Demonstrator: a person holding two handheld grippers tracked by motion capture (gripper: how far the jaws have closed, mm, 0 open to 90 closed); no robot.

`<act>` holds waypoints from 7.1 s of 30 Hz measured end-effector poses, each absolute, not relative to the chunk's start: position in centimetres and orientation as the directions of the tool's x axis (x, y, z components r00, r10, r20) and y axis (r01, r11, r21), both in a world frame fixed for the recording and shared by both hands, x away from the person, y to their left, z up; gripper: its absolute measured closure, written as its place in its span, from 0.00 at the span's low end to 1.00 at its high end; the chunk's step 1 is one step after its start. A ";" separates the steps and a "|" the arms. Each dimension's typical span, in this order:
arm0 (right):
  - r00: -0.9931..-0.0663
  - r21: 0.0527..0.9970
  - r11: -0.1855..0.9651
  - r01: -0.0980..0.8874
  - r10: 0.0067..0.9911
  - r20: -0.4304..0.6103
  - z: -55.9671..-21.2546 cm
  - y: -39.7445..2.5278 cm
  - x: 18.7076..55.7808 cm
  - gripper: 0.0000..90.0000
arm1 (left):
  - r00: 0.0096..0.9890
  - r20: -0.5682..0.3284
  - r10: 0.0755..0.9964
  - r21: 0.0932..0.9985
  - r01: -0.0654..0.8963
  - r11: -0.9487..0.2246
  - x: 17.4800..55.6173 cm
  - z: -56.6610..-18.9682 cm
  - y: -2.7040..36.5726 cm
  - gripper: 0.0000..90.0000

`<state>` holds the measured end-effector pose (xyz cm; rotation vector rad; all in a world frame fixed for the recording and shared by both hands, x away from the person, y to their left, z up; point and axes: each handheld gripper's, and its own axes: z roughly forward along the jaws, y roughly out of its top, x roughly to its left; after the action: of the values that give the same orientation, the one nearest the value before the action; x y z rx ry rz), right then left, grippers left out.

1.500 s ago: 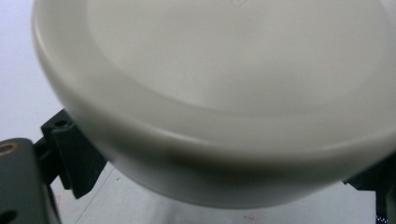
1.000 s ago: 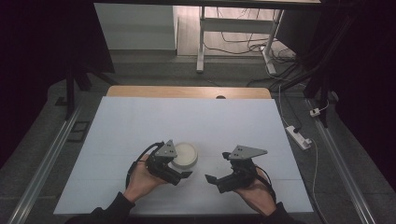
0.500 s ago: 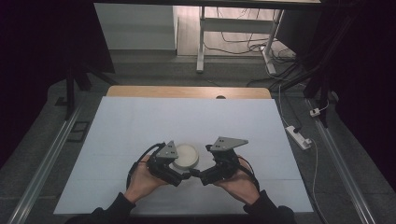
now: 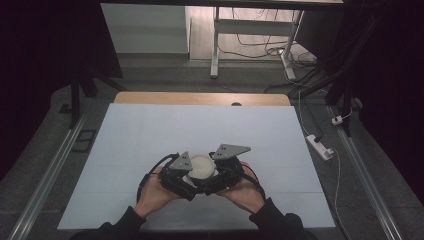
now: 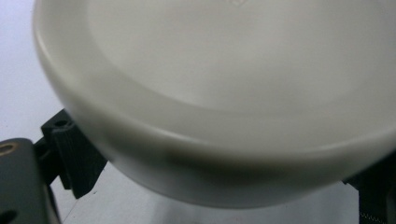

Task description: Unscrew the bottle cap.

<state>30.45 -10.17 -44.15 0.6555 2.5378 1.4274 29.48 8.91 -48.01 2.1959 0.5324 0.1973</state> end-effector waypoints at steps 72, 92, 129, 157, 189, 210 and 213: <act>-0.918 0.877 0.414 0.245 0.390 0.072 -44.3 -10.2 30.7 0.07 | 0.910 -0.076 0.407 0.796 0.301 -0.525 29.8 -47.5 9.6 0.08; -0.923 0.876 0.415 0.246 0.375 0.081 -44.2 -10.3 30.7 0.05 | 0.908 -0.039 0.417 0.787 0.285 -0.547 29.6 -47.1 9.7 0.08; -0.982 0.886 0.424 0.186 0.116 0.151 -44.2 -11.5 31.6 0.03 | 0.971 -0.068 0.231 0.803 0.191 -0.565 29.4 -47.1 9.4 0.08; -0.959 0.883 0.427 0.193 0.271 0.079 -43.5 -10.8 30.5 0.08 | 0.962 -0.054 0.268 0.793 0.205 -0.574 29.5 -46.9 9.6 0.08; -0.944 0.903 0.389 0.184 0.326 0.052 -42.0 -12.4 30.5 0.08 | 0.920 -0.052 0.389 0.789 0.277 -0.549 30.8 -47.4 11.1 0.08; -0.936 0.896 0.405 0.184 0.350 0.035 -42.2 -13.6 29.2 0.08 | 0.885 -0.043 0.463 0.790 0.314 -0.527 31.7 -47.3 12.3 0.08; -0.937 0.895 0.405 0.187 0.348 0.038 -42.3 -13.7 29.0 0.08 | 0.882 -0.040 0.470 0.788 0.317 -0.528 31.8 -47.3 12.4 0.08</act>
<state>29.01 -13.72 -42.33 0.4807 2.5006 1.5611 31.83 12.44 -47.26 2.1696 0.5644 0.2211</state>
